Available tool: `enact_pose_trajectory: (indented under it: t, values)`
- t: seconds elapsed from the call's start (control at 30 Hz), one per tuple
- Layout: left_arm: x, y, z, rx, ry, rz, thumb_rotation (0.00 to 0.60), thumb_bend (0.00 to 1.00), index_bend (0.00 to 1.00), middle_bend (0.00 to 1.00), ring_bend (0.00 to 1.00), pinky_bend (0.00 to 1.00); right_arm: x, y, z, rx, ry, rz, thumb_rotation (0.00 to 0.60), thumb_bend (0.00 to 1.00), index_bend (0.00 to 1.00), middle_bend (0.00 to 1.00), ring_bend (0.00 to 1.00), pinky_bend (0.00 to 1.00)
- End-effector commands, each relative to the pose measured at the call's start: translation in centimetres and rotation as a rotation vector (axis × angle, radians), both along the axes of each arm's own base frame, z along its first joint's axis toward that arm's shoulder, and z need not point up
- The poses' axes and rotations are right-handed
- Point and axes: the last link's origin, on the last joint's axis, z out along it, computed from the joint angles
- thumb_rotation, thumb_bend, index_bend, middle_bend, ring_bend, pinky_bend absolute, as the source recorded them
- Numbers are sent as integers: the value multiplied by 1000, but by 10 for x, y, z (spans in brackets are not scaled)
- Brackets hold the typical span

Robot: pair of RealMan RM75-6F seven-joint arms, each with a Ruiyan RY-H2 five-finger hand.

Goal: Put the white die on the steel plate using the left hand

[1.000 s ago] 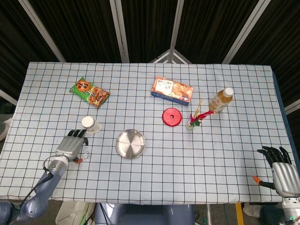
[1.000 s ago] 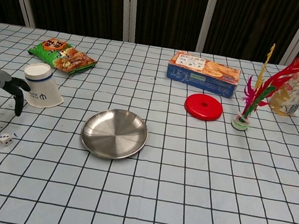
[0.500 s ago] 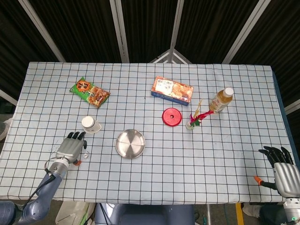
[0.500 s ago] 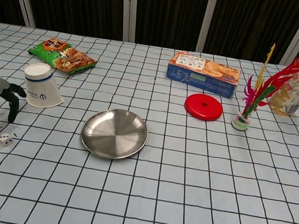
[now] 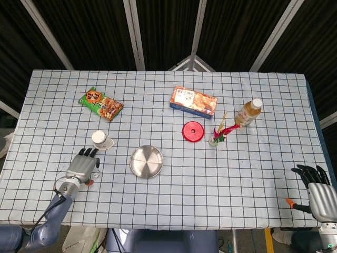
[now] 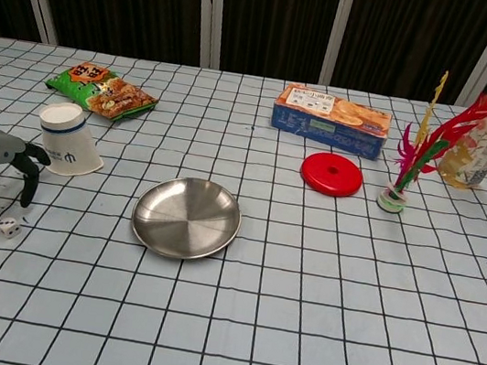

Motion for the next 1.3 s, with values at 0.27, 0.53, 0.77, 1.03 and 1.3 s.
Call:
enact_pose_trajectory:
  t: [0.27,0.53,0.77,1.03,1.3]
  values:
    - [1,0,-3,5,-6,-25,600,383,441,69,0,10,0,0,0,-1,-2,-2,600,96,248,188,126,0]
    - [-1,-1,-5,-4,2,-19,600,383,441,63,0,10,-1,0,0,2,-1,-6,600,96,248,188,126,0]
    - [-2,-2,-9,-19,8,-20,600,383,440,63,0,10,-2,0,0,3,-1,-10,600,96,248,188,126,0]
    - [-2,-1,-10,-16,7,-23,600,385,453,75,0,10,-3,0,0,8,1,-16,600,96,248,188,126,0]
    - [-4,-2,-10,-21,23,-24,600,392,488,101,0,9,-4,0,-1,9,0,-22,600,96,248,188,126,0]
